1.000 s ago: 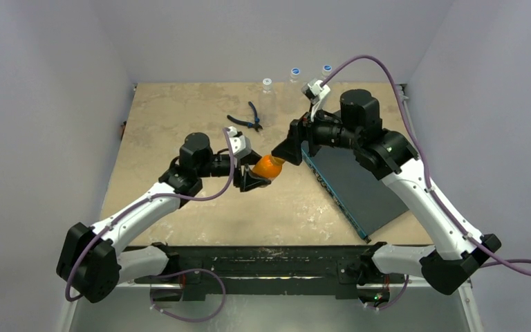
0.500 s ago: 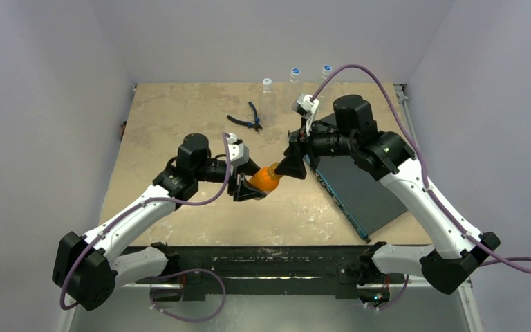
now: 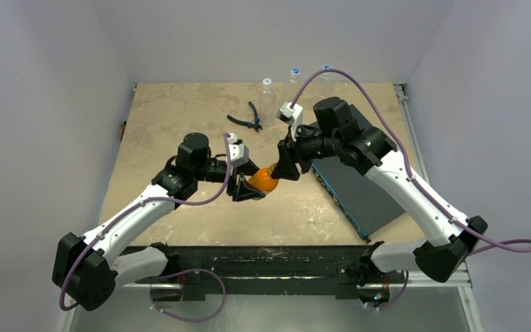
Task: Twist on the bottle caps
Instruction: Screw the bottle cap onto the plastic bottle.
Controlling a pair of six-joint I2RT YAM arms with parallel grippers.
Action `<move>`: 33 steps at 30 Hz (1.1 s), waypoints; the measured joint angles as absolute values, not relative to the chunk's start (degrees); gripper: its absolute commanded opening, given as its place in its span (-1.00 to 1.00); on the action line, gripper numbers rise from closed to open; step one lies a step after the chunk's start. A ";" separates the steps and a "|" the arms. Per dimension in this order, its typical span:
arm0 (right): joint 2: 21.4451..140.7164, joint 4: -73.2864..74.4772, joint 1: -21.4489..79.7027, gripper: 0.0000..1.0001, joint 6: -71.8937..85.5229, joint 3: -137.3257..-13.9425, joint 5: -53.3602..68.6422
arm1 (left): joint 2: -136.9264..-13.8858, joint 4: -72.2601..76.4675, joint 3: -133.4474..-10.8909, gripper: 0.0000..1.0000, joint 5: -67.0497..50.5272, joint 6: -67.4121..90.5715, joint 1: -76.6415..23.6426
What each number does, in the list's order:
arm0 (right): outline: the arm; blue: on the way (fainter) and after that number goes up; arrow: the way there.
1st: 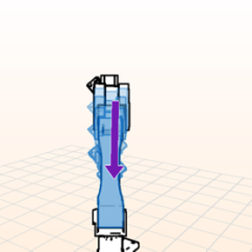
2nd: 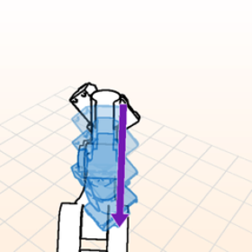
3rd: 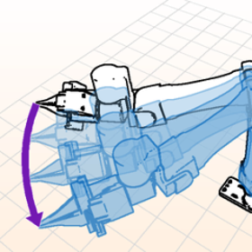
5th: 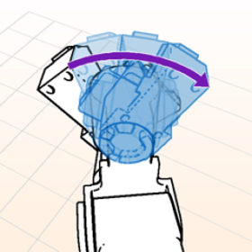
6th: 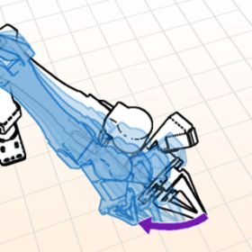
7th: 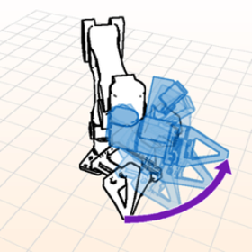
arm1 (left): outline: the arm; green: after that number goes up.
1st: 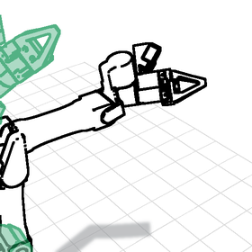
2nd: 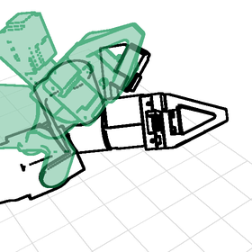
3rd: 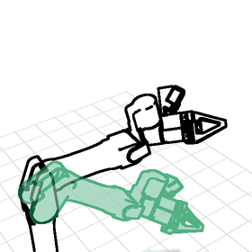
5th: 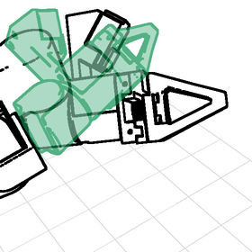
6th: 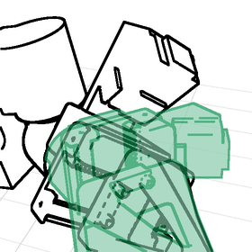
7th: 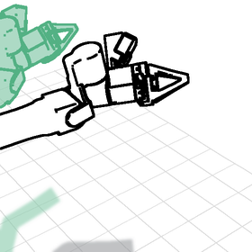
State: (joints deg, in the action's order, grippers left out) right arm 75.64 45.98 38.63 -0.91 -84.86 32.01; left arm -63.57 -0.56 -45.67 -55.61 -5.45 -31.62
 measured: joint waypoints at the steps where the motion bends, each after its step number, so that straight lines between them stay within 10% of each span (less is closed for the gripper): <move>1: 75.68 45.93 38.79 -0.13 -0.91 -85.08 32.01 | -63.57 -0.64 -45.67 -0.85 -55.51 -5.56 -31.57; 15: 77.38 42.63 38.15 -0.49 5.19 -86.74 30.89 | -60.88 4.16 -44.12 -0.85 -45.12 -5.04 -32.03; 28: 90.21 47.35 36.82 -0.51 19.20 -95.09 23.46 | -60.31 4.71 -40.93 -0.86 -3.66 -14.31 -45.50; 33: 92.88 47.35 36.82 -0.08 23.22 -95.68 22.94 | -61.12 5.98 -39.44 -0.88 4.08 -17.30 -47.92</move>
